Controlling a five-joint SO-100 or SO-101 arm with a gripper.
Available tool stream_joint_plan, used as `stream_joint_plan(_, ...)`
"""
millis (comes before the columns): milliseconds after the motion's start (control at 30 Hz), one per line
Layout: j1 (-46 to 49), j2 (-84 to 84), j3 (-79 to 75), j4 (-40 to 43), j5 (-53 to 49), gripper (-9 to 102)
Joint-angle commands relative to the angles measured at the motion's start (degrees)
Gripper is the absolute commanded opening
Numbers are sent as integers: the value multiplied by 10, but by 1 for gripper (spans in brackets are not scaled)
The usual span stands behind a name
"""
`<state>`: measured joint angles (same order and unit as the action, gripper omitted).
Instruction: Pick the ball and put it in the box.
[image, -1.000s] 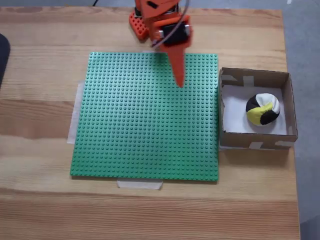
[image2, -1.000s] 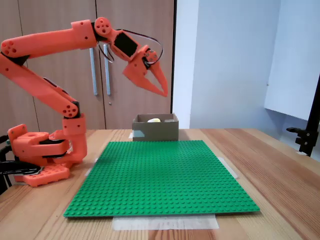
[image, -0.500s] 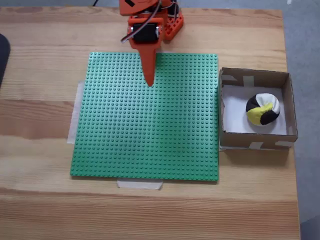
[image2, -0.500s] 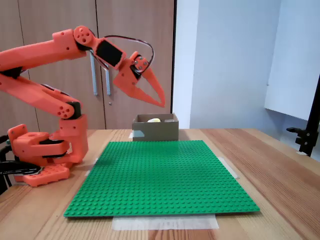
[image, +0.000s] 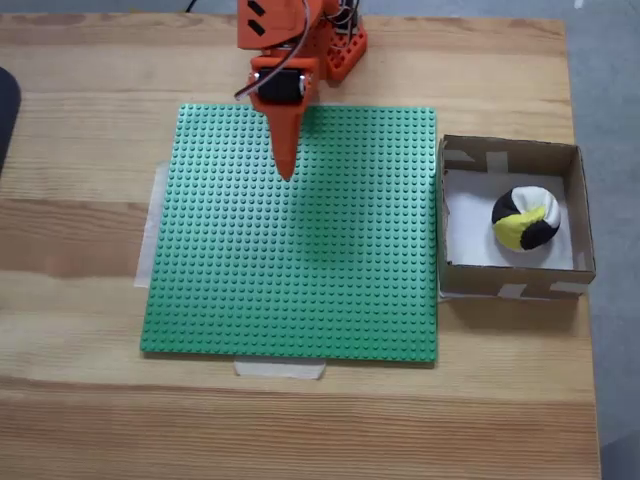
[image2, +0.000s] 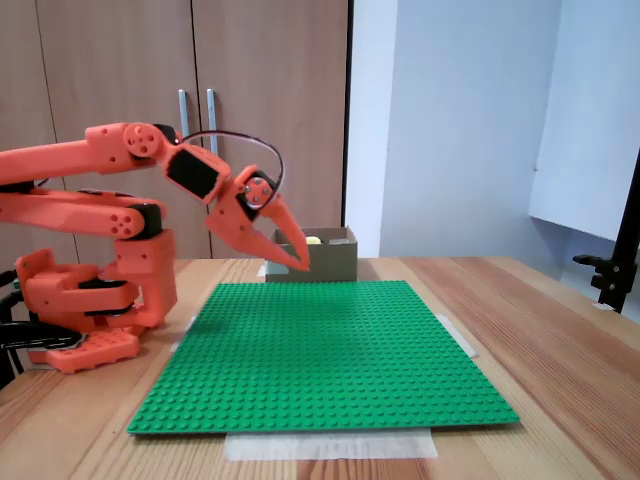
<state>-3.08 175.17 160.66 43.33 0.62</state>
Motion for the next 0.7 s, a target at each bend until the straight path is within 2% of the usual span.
stream_joint_plan(0,7,34,23,-10,-14,-1)
stream_joint_plan(667,23,95,190,-20,-41,-1)
